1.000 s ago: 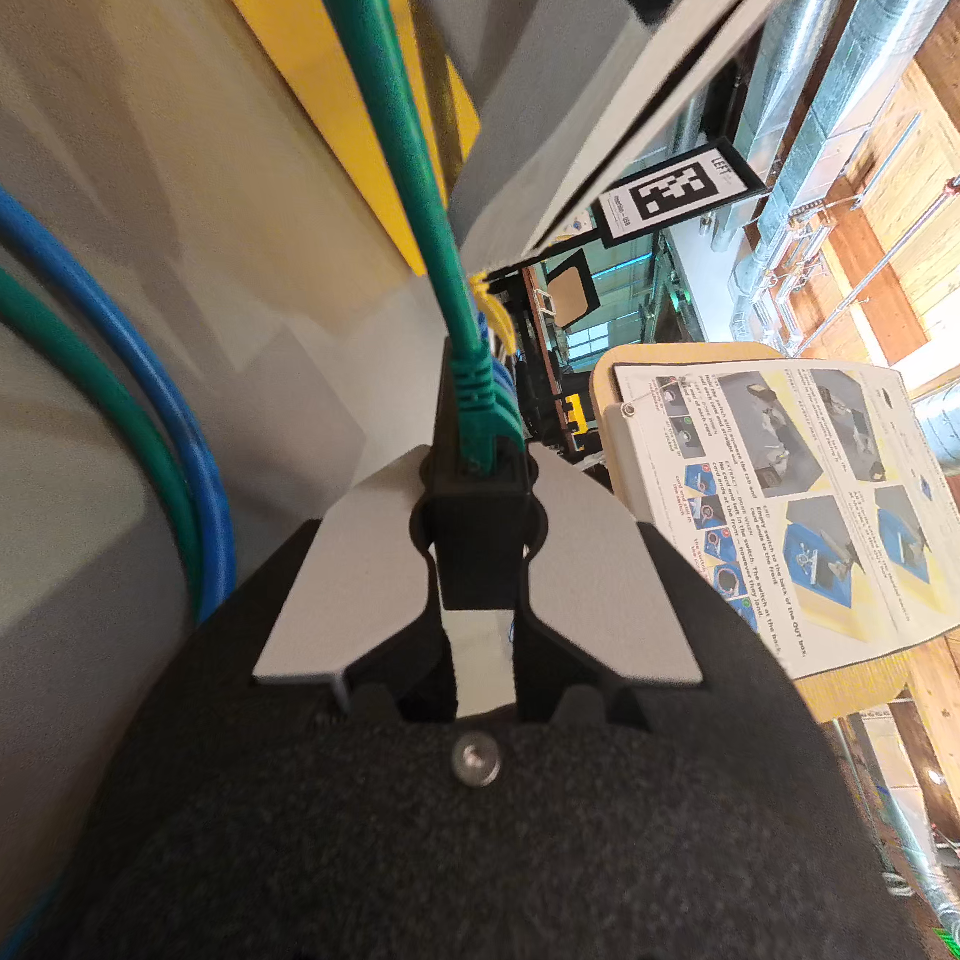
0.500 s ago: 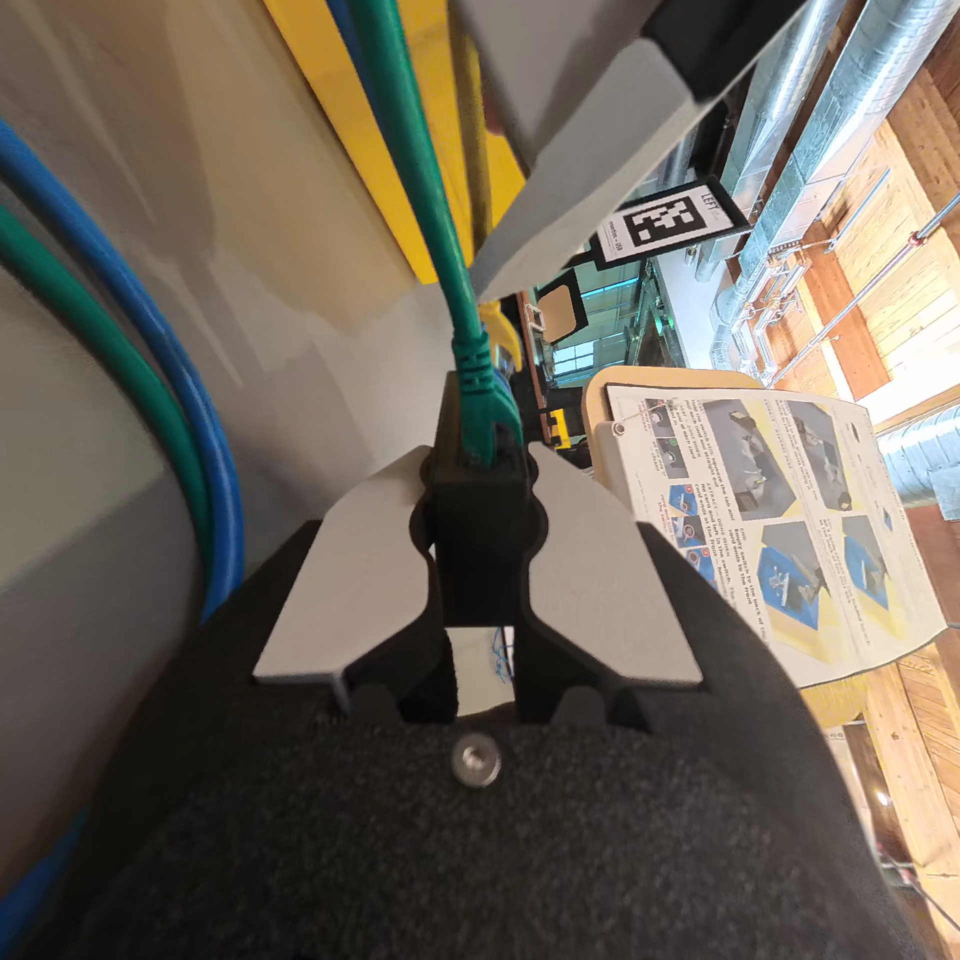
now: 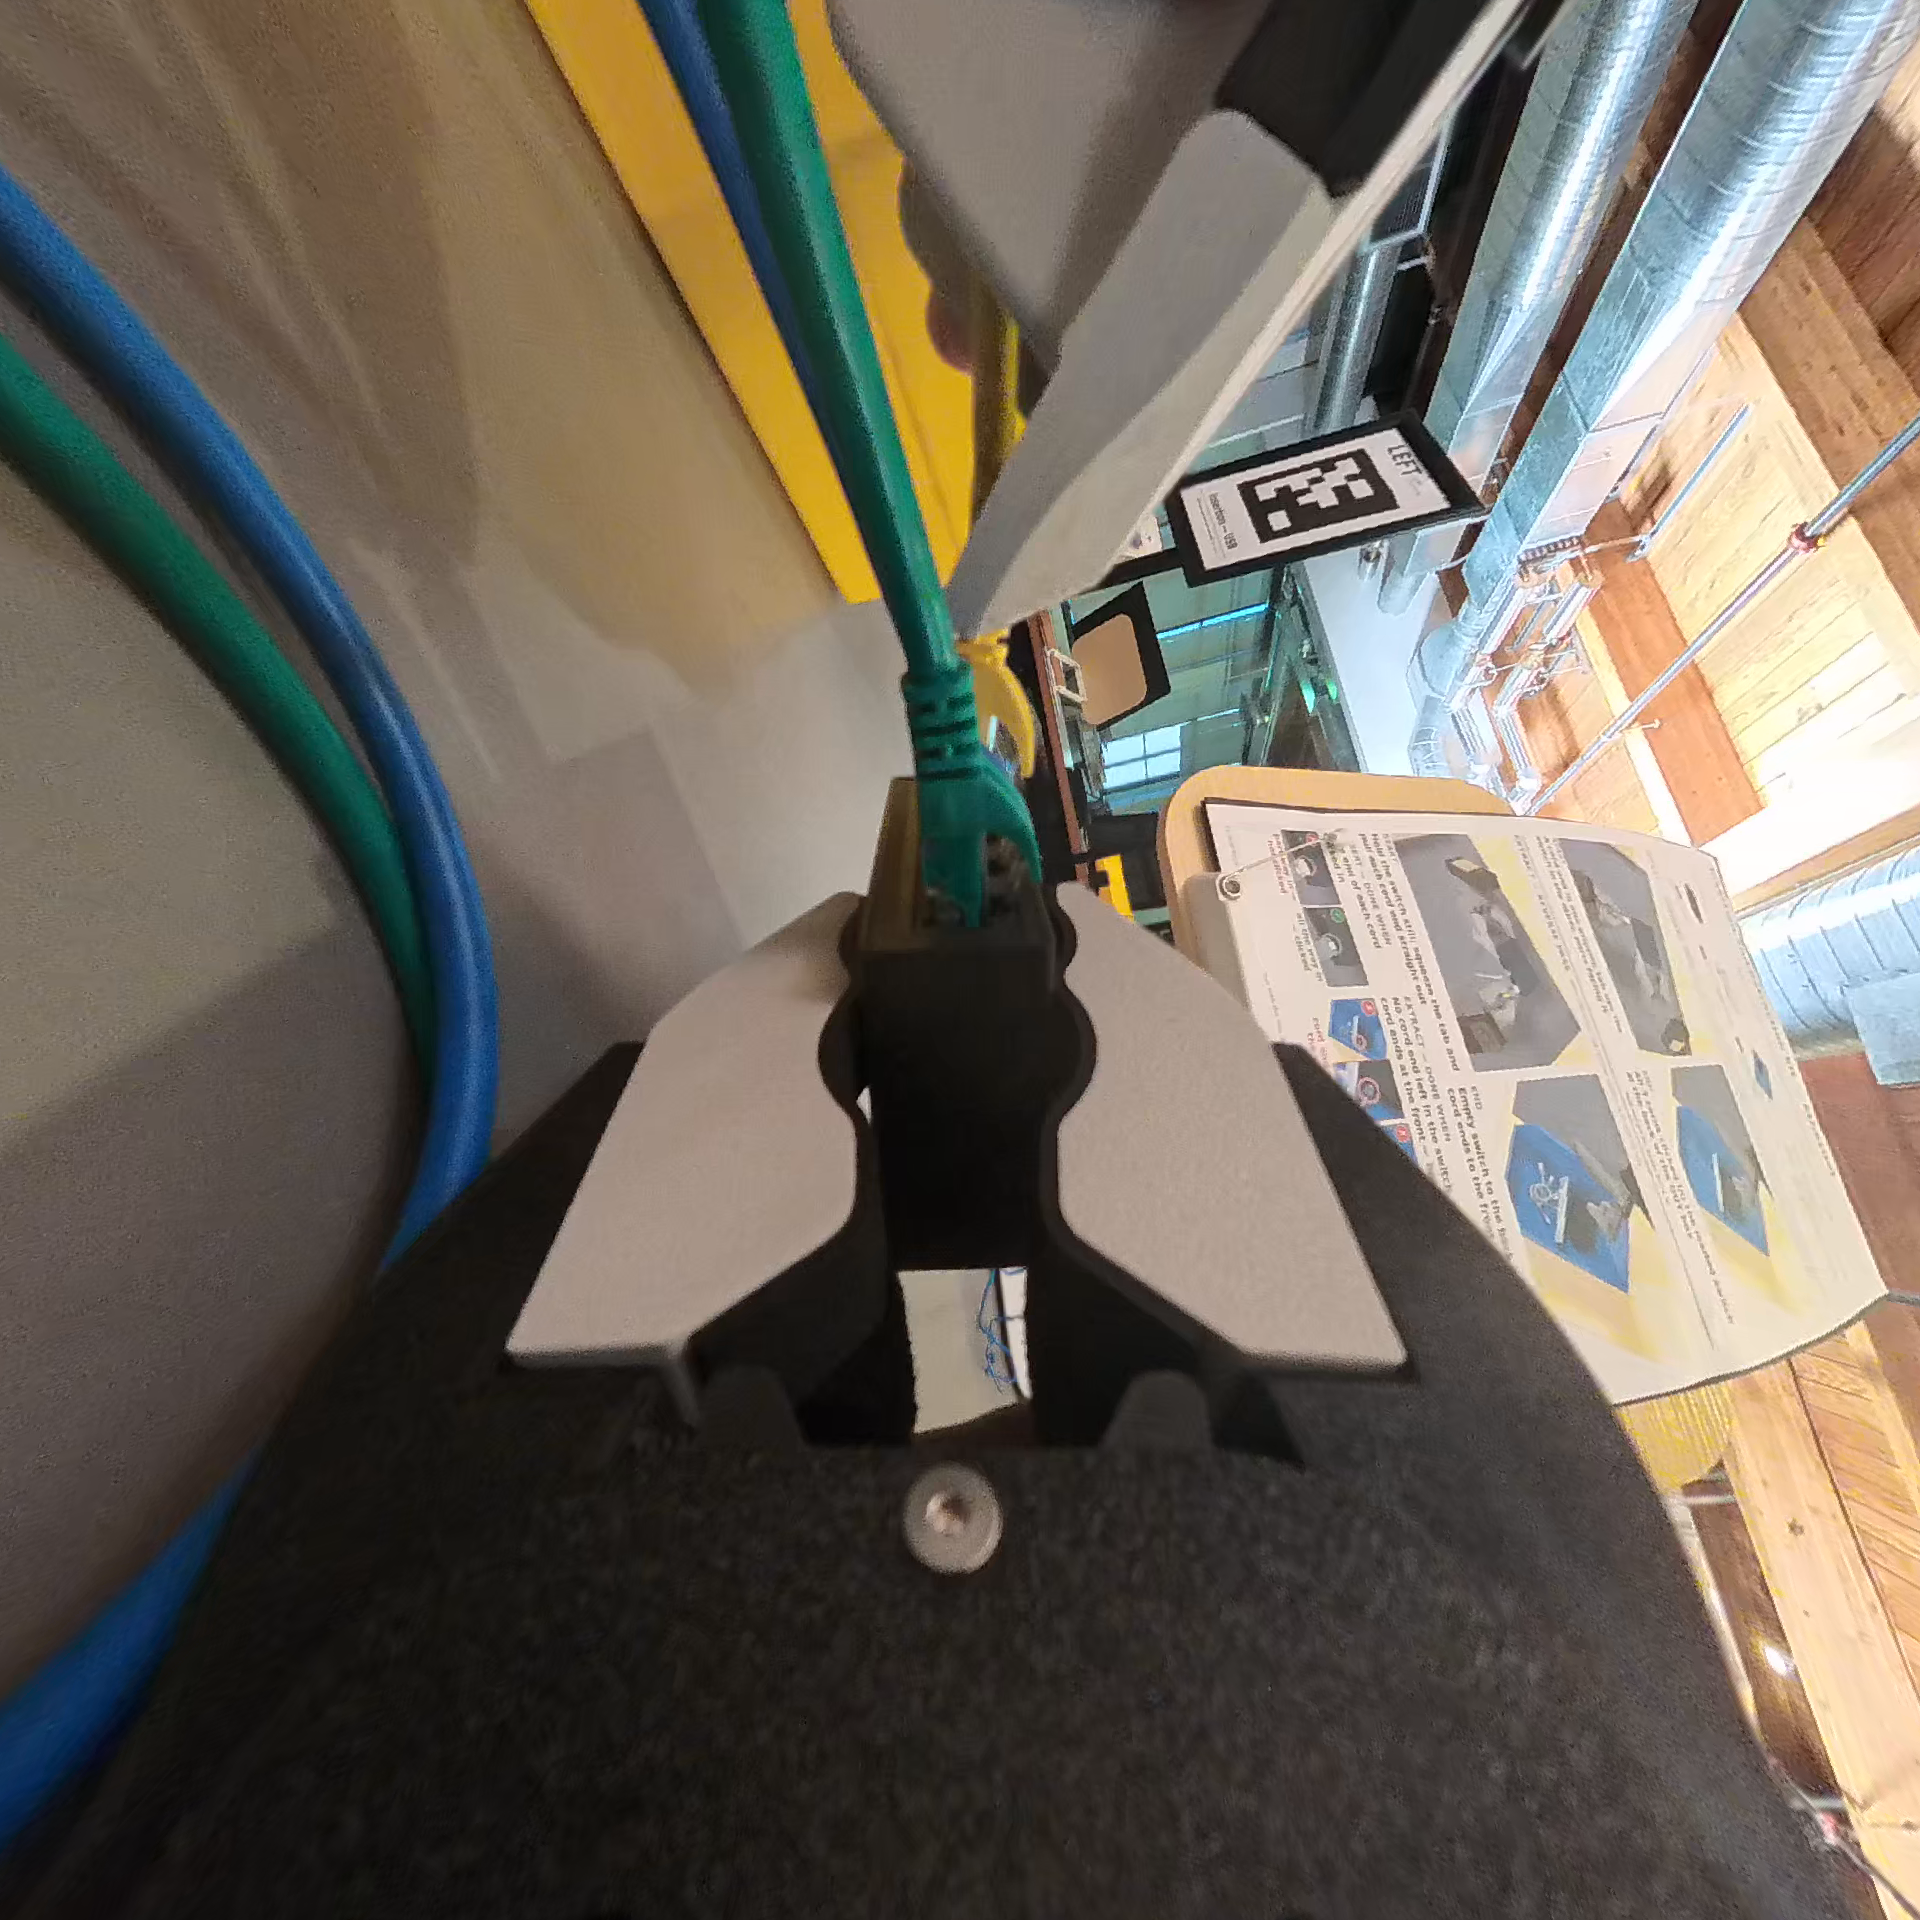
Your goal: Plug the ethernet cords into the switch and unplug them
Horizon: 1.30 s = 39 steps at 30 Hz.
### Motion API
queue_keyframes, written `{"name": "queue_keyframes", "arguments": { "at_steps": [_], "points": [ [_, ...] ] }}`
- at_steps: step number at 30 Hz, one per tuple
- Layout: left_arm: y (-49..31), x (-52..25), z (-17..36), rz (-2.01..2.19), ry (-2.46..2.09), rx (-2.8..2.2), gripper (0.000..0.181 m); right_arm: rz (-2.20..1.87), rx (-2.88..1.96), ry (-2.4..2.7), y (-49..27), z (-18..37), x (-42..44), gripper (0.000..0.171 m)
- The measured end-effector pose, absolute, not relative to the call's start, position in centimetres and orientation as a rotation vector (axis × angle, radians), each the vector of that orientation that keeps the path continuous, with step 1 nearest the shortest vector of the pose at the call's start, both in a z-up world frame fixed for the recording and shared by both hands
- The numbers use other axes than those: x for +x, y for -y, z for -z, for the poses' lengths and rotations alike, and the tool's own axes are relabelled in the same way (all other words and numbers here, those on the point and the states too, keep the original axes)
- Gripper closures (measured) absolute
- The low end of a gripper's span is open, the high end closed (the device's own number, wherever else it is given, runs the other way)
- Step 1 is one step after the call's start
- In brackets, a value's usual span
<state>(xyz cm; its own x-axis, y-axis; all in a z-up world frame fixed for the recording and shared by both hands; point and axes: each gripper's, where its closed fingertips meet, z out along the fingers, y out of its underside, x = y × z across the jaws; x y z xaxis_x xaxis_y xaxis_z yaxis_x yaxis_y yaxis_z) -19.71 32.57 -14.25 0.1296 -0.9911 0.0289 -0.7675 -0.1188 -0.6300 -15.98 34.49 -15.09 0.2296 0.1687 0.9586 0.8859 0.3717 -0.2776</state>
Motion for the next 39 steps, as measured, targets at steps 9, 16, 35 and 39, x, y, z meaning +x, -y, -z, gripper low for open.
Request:
{"name": "queue_keyframes", "arguments": {
  "at_steps": [9, 16, 35, 39],
  "points": [
    [-32.0, -18.7, 13.6, 1.096, -1.515, -1.921, 0.172, 0.606, -1.071, 1.211, -33.8, 13.9, -16.0, 0.142],
    [-31.7, -18.8, 13.8, 0.995, -1.603, -1.844, 0.172, 0.558, -1.066, 1.23, -33.4, 14.1, -16.3, 0.142],
    [-31.5, -18.0, 15.6, 0.765, -1.634, -1.876, 0.172, 0.687, -1.26, 1.281, -34.8, 16.7, -14.9, 0.142],
    [-31.4, -17.6, 14.7, 0.815, -1.597, -1.816, 0.172, 0.643, -1.268, 1.229, -34.7, 16.1, -14.8, 0.142]
  ]
}}
